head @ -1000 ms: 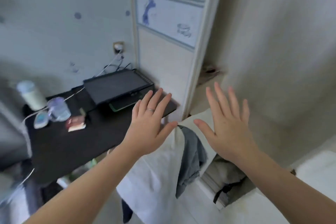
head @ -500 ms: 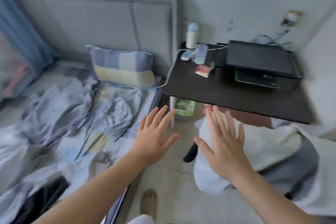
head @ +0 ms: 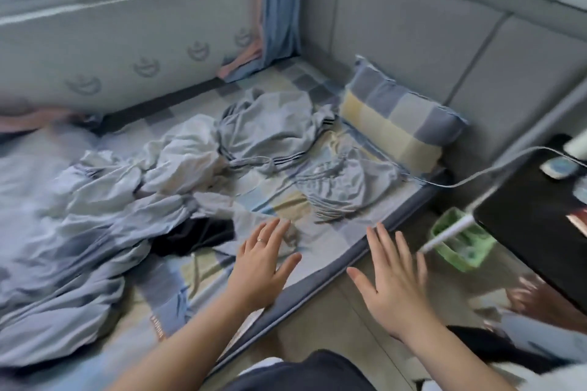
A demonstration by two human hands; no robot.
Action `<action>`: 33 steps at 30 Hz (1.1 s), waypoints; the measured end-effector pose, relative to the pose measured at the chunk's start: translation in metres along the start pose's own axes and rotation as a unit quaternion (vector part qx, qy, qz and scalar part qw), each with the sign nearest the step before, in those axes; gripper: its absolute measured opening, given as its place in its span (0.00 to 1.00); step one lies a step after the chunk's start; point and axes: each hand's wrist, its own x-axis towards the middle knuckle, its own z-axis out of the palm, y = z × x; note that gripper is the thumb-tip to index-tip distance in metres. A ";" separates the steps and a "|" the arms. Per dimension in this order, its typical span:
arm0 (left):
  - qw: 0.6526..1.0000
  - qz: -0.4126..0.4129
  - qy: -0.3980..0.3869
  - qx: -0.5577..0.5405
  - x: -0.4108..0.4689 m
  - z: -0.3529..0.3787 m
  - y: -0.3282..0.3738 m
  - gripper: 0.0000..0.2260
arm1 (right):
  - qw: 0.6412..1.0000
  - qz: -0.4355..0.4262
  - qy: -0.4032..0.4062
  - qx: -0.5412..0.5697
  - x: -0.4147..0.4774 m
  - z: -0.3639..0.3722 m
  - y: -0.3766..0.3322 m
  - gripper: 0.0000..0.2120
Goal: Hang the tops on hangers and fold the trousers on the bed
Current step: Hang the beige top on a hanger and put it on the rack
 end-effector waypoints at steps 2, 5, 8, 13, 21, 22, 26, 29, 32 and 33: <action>0.999 -0.037 -0.001 -0.020 -0.001 -0.007 -0.039 0.38 | 1.000 -0.006 -0.024 0.001 0.026 0.012 -0.029 0.45; 0.996 -0.082 -0.014 -0.042 -0.001 -0.008 -0.098 0.34 | 0.998 -0.017 -0.067 -0.006 0.065 0.030 -0.070 0.41; 0.990 -0.128 -0.010 -0.056 -0.006 -0.007 -0.144 0.38 | 0.993 -0.031 -0.114 -0.021 0.098 0.043 -0.106 0.37; 0.971 -0.215 0.018 -0.103 -0.022 0.000 -0.193 0.38 | 0.982 -0.074 -0.165 -0.049 0.142 0.062 -0.148 0.36; 0.914 -0.367 0.031 -0.168 -0.034 0.043 -0.246 0.27 | 0.953 -0.165 -0.222 -0.121 0.224 0.112 -0.190 0.36; 0.908 -0.381 0.031 -0.172 -0.034 0.051 -0.254 0.27 | 0.949 -0.175 -0.228 -0.127 0.235 0.124 -0.197 0.36; 0.884 -0.427 0.011 -0.190 -0.026 0.094 -0.279 0.26 | 0.937 -0.202 -0.247 -0.143 0.285 0.183 -0.210 0.36; 0.877 -0.438 -0.020 -0.195 0.001 0.136 -0.301 0.26 | 0.933 -0.197 -0.262 -0.148 0.331 0.240 -0.208 0.35; 0.877 -0.434 -0.053 -0.201 0.039 0.187 -0.325 0.27 | 0.929 -0.190 -0.271 -0.163 0.378 0.301 -0.199 0.35; 0.878 -0.431 -0.060 -0.200 0.053 0.204 -0.333 0.27 | 0.926 -0.190 -0.278 -0.171 0.391 0.321 -0.195 0.35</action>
